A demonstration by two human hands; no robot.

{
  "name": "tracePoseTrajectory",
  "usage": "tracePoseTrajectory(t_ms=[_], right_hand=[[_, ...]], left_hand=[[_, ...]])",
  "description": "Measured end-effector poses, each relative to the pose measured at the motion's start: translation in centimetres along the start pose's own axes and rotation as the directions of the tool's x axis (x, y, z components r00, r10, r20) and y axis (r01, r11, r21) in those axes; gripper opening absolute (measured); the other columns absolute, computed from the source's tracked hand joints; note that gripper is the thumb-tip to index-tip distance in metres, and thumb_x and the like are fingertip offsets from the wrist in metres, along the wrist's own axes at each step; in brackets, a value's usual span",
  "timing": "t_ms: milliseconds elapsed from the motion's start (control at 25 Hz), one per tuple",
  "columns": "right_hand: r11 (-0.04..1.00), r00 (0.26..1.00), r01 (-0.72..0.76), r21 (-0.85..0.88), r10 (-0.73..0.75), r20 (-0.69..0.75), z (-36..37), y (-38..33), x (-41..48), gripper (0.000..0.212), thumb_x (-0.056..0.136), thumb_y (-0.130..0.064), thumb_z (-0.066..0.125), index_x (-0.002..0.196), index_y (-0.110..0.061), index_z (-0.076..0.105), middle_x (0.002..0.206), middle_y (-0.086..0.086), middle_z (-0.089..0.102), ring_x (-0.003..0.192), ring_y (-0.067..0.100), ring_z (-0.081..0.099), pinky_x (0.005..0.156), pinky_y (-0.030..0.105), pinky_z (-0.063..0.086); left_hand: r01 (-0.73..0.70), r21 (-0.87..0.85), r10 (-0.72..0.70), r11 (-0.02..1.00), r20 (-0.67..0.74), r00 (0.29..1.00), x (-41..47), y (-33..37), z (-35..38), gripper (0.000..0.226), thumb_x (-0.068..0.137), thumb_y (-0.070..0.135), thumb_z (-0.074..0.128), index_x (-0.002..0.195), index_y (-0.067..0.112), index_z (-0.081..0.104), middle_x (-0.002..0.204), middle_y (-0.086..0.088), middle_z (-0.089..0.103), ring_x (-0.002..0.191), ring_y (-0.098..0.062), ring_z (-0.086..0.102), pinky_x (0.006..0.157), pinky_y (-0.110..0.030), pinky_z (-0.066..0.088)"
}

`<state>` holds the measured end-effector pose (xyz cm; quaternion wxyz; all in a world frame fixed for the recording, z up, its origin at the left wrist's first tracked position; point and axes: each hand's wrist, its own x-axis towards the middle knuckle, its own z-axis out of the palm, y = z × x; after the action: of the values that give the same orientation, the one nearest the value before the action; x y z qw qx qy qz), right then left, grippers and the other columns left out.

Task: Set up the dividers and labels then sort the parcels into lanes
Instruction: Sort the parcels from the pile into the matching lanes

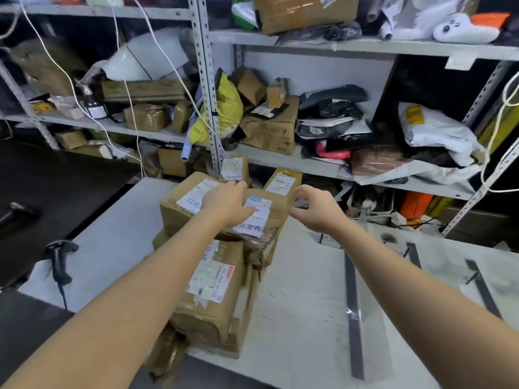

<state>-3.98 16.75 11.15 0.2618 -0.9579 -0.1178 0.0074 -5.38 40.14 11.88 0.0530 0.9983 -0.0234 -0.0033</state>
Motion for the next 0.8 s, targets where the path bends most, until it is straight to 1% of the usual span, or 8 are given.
tracePoseTrajectory(t_ms=[80,160,240,320,400,560,680,800], right_hand=[[1.0,1.0,-0.012,0.024,0.012,0.006,1.7,-2.6,1.1,0.059,0.087,-0.039,0.075,0.14,-0.021,0.056,0.14,0.001,0.061,0.132,0.021,0.055,0.105,0.037,0.048],[0.999,1.0,0.001,0.049,-0.001,0.015,3.1,-5.1,2.4,0.06,0.088,-0.037,0.075,0.141,-0.02,0.055,0.142,0.002,0.061,0.132,0.02,0.055,0.105,0.036,0.045],[0.997,0.999,0.016,0.076,-0.019,0.035,4.3,-7.2,3.6,0.061,0.087,-0.038,0.076,0.141,-0.02,0.054,0.141,0.002,0.061,0.13,0.02,0.056,0.104,0.036,0.047],[0.993,0.998,0.005,0.122,-0.013,0.059,5.9,-8.7,4.9,0.062,0.087,-0.04,0.077,0.142,-0.022,0.053,0.14,0.001,0.061,0.128,0.019,0.057,0.102,0.037,0.049],[0.983,0.996,-0.015,0.18,0.0,0.084,7.6,-9.8,5.9,0.064,0.086,-0.038,0.078,0.143,-0.025,0.052,0.14,-0.001,0.06,0.126,0.017,0.058,0.1,0.035,0.05],[0.966,0.986,-0.024,0.256,-0.02,0.165,10.2,-10.9,7.1,0.072,0.081,-0.036,0.083,0.144,-0.024,0.05,0.136,0.0,0.062,0.118,0.017,0.061,0.095,0.033,0.054],[0.963,0.983,-0.046,0.264,-0.004,0.184,11.0,-11.0,7.5,0.081,0.077,-0.035,0.086,0.146,-0.017,0.048,0.138,0.002,0.061,0.121,0.019,0.06,0.099,0.036,0.054],[0.963,0.983,-0.07,0.259,0.023,0.182,11.2,-11.4,7.6,0.084,0.077,-0.034,0.087,0.148,-0.014,0.047,0.141,0.002,0.06,0.126,0.021,0.058,0.102,0.035,0.052]], left_hand=[[0.005,-0.021,-0.005,1.0,-0.01,1.0,0.7,-2.8,-0.3,0.064,0.092,0.059,0.059,0.143,0.022,0.047,0.137,-0.002,0.055,0.122,-0.027,0.055,0.087,-0.044,0.054],[0.021,-0.034,-0.022,0.999,-0.025,0.999,1.3,-5.3,-0.7,0.062,0.092,0.057,0.058,0.142,0.023,0.048,0.136,-0.003,0.056,0.123,-0.027,0.055,0.086,-0.041,0.052],[0.038,-0.078,-0.04,0.996,-0.022,0.999,1.9,-8.0,-0.7,0.062,0.091,0.056,0.059,0.142,0.023,0.048,0.14,-0.003,0.053,0.128,-0.028,0.052,0.092,-0.042,0.05],[0.086,-0.089,-0.085,0.992,0.008,0.996,2.5,-10.8,-0.4,0.064,0.09,0.054,0.061,0.144,0.024,0.045,0.143,-0.004,0.05,0.128,-0.029,0.051,0.097,-0.047,0.051],[0.155,-0.054,-0.154,0.986,0.031,0.988,2.6,-12.8,0.0,0.066,0.09,0.053,0.061,0.147,0.024,0.04,0.144,-0.004,0.046,0.128,-0.03,0.051,0.095,-0.05,0.052],[0.261,-0.085,-0.255,0.962,0.076,0.964,2.0,-14.5,0.5,0.076,0.091,0.053,0.063,0.152,0.019,0.033,0.151,-0.005,0.043,0.132,-0.031,0.05,0.1,-0.049,0.049],[0.314,-0.261,-0.284,0.913,0.146,0.948,2.0,-15.7,1.2,0.078,0.09,0.05,0.067,0.153,0.019,0.032,0.146,-0.005,0.053,0.126,-0.03,0.056,0.099,-0.044,0.051],[0.325,-0.495,-0.264,0.806,0.19,0.946,1.9,-16.9,1.8,0.075,0.086,0.048,0.072,0.149,0.028,0.036,0.133,-0.001,0.062,0.112,-0.024,0.063,0.094,-0.047,0.055]])
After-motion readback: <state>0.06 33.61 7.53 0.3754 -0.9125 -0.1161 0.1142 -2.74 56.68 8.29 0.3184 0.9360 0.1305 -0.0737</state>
